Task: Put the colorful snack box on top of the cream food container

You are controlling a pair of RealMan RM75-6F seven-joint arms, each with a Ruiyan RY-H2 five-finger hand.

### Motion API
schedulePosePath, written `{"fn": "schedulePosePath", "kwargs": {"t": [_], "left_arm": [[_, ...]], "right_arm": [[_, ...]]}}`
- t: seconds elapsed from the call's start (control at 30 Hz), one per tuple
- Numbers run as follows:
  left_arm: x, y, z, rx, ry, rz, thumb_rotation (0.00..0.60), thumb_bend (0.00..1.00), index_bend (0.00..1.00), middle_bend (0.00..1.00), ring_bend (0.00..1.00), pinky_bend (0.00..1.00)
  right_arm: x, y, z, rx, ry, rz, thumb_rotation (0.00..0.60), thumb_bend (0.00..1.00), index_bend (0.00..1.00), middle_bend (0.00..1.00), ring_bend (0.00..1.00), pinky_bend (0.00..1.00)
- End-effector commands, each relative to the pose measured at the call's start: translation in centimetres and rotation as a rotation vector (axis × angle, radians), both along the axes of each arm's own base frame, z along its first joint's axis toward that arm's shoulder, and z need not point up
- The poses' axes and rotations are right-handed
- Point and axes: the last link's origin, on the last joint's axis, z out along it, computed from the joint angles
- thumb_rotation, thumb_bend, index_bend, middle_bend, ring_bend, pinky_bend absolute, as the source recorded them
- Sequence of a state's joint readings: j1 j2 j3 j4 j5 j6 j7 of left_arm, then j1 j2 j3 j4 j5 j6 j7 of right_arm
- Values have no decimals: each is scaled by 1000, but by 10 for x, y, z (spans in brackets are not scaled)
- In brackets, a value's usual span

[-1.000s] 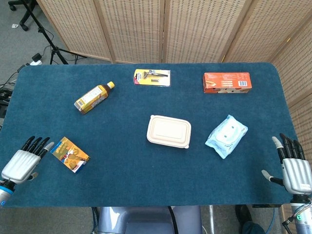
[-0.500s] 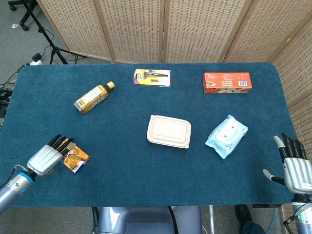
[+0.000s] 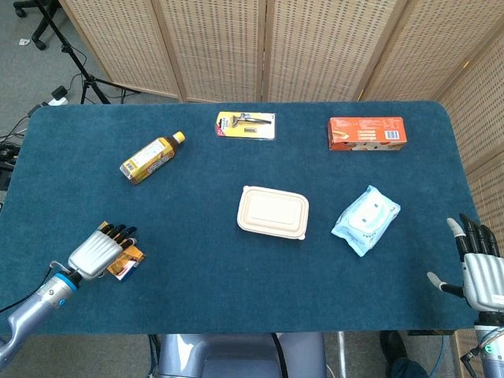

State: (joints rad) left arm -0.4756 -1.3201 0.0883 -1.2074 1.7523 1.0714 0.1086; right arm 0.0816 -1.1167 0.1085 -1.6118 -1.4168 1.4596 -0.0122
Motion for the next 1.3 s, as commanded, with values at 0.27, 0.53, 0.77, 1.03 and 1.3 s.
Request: {"fn": "schedulePosePath", "kwargs": {"t": [0.27,0.53,0.77,1.03,1.3], "left_arm": [[49,6,39,93,-204,-128,600,206,704,503,448,547],[150,52,38,177,-295,-227,600,171,704,503,444,547],[242,86,-19,175,-292,-238,600,163,704,504,444,547],[316,91,-95,132,-246,-241,600,156,703,504,442,547],[356,91,-132,171,-166,-253,600,153,690,503,442,547]], "right_arm": [[0,0,1,5,-11,1,600,0,0,0,0,0],[-2,-2,3,8,-23,-4,600,0,0,0,0,0],[-1,-3,6,22,-34,13,600,0,0,0,0,0],[-6,-7,10,31,-71,-5,600,0,0,0,0,0],[-9,-7,15,34,-105,-10,600,0,0,0,0,0]]}}
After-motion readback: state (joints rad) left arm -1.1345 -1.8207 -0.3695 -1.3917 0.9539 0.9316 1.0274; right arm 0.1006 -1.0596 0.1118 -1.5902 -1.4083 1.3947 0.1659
